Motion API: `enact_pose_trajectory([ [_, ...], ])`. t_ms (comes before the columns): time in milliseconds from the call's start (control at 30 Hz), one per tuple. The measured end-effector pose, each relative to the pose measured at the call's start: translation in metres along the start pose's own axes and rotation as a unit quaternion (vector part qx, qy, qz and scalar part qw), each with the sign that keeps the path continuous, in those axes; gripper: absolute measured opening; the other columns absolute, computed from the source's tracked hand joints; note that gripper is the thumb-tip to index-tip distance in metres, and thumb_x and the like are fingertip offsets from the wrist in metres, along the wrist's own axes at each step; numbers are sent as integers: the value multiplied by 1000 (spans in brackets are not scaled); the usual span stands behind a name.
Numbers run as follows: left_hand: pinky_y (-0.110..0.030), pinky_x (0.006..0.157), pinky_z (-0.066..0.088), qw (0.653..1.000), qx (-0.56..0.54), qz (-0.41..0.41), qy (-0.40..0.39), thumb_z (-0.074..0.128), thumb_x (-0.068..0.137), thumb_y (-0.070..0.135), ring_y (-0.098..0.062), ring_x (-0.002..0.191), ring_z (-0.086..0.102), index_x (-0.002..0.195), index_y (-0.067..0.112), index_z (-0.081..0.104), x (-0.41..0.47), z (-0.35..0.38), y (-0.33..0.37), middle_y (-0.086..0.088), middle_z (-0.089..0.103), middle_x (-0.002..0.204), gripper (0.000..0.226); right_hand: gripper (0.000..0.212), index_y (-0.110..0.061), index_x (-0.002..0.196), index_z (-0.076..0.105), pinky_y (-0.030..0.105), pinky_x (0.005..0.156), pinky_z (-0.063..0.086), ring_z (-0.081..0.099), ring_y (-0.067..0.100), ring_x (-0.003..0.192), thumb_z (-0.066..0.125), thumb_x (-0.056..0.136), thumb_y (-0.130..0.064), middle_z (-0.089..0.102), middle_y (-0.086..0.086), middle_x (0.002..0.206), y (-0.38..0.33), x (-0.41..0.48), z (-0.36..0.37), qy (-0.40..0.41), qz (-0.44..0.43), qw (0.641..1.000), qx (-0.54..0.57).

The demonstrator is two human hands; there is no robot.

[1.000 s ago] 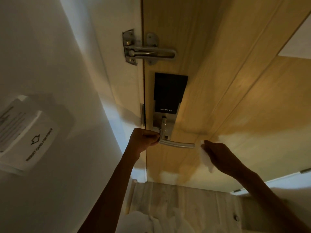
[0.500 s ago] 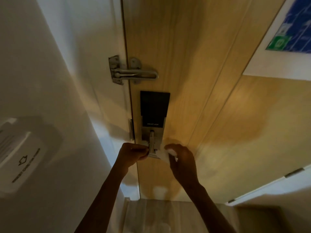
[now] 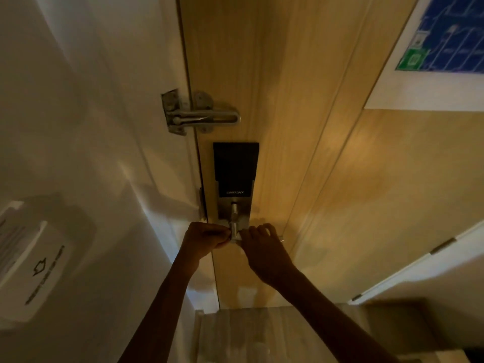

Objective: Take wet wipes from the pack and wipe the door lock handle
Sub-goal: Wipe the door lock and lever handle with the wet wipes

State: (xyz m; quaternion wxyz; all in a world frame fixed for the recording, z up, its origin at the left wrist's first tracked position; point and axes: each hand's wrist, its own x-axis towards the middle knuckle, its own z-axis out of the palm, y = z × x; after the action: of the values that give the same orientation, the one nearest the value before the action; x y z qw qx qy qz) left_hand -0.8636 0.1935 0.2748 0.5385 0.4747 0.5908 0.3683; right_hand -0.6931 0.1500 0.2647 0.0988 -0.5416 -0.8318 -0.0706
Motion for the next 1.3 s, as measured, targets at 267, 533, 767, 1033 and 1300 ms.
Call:
enact_pose_trajectory([
  [267, -18, 53, 56, 993, -110, -21, -22, 65, 75, -17, -14, 54, 70, 63, 7, 73, 1, -1, 2, -2, 71, 55, 28, 24, -15, 98, 60, 48, 92, 46, 61, 25, 86, 37, 92, -17, 64, 5, 91, 41, -13, -7, 5, -28, 999, -20],
  [533, -23, 61, 59, 993, -109, -22, -33, 68, 76, -11, -18, 67, 72, 68, 9, 75, 1, -2, -1, -5, 74, 67, 23, 14, -22, 97, 57, 40, 93, 41, 60, 17, 81, 46, 92, -15, 65, -2, 85, 43, -18, -4, 11, 26, 999, 42],
  [767, -24, 64, 59, 993, -113, -18, -20, 68, 77, -10, -20, 71, 72, 68, 12, 75, -4, 1, 0, -5, 74, 70, 25, 36, -15, 92, 66, 28, 56, 45, 59, 14, 58, 35, 101, -30, 65, 0, 70, 66, -34, 4, 72, 144, 964, 209],
  [1033, -21, 64, 59, 992, -125, -9, -5, 68, 79, -7, -18, 72, 70, 87, 1, 73, -7, 6, -2, -11, 72, 78, 12, 32, -6, 103, 68, 34, 78, 58, 70, 22, 90, 43, 101, -25, 72, 10, 97, 38, -49, 2, 212, 433, 621, 618],
  [1300, -28, 73, 60, 996, -85, 1, -1, 71, 79, -1, -24, 80, 72, 88, 8, 74, -6, 4, -8, -12, 74, 86, 14, 30, -13, 119, 65, 20, 85, 52, 64, 5, 99, 45, 99, -23, 70, -3, 108, -3, -39, 2, 247, 380, 733, 508],
])
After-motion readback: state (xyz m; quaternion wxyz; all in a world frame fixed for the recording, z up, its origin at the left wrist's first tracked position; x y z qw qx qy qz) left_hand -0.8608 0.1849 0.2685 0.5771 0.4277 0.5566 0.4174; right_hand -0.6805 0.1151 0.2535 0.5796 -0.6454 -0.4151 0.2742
